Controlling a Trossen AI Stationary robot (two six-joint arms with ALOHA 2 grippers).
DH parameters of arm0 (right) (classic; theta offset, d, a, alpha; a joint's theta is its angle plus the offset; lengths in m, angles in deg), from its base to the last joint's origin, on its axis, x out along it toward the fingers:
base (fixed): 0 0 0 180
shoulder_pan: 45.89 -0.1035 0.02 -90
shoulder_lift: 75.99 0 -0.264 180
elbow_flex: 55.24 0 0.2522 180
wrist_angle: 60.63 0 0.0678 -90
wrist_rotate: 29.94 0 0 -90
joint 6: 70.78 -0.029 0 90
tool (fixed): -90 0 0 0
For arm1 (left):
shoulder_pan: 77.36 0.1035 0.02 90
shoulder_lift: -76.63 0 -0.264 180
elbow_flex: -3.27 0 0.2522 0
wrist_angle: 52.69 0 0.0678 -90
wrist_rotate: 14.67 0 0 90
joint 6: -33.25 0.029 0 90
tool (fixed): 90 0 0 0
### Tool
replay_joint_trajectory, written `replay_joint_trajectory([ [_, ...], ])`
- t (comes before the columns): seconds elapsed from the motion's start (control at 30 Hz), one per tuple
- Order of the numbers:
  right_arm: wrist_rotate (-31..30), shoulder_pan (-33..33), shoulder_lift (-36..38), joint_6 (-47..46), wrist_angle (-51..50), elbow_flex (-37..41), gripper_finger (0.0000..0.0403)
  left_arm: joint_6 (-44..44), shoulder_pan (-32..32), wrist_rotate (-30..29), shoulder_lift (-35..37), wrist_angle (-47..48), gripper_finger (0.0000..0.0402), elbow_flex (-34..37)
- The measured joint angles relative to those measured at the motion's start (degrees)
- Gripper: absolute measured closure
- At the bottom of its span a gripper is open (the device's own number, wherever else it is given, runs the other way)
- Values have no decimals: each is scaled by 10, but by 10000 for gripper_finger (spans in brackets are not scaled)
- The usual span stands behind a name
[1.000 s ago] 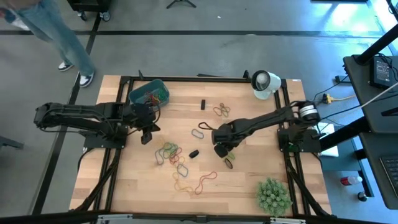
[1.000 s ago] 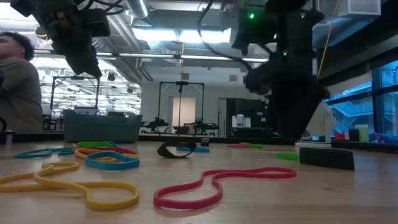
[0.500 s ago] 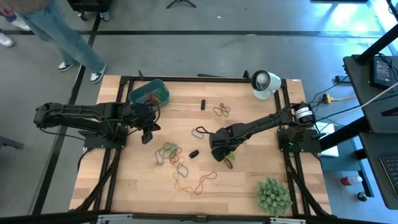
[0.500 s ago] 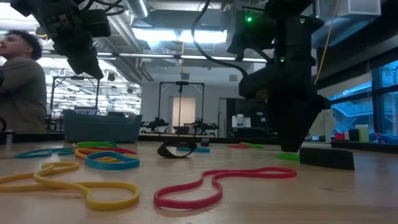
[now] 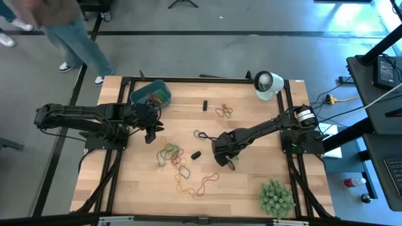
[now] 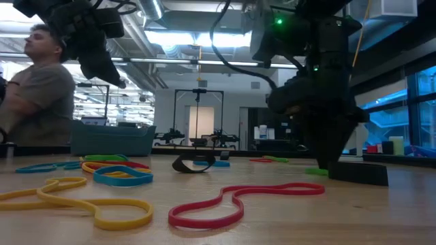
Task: Pick and place rubber bands into bin
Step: Put the bottom right green rubber band into the bin
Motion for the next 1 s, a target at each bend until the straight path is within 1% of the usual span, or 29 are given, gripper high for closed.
replay_joint_trajectory([
  [0.07,-10,0,0,4,-8,-15,399,0,0,0,0,-12,274,0],
  [0.13,-32,0,3,8,-11,-39,400,-7,-2,4,0,-32,266,0],
  [0.3,-91,0,8,50,-26,-111,401,-9,-16,7,0,-109,254,0],
  [0.53,-205,10,8,144,-27,-232,402,20,-44,7,-5,-178,231,0],
  [0.6,-227,16,8,182,-25,-271,402,23,-52,6,-13,-199,224,0],
  [0.67,-233,24,8,225,-8,-304,402,37,-59,4,-24,-222,216,0],
  [0.8,-234,38,8,291,31,-351,403,67,-73,2,-58,-303,203,0],
  [0.93,-234,45,8,322,62,-366,403,76,-81,-15,-97,-395,199,0],
  [1.0,-233,45,8,336,78,-366,403,76,-81,-32,-115,-422,199,0],
])
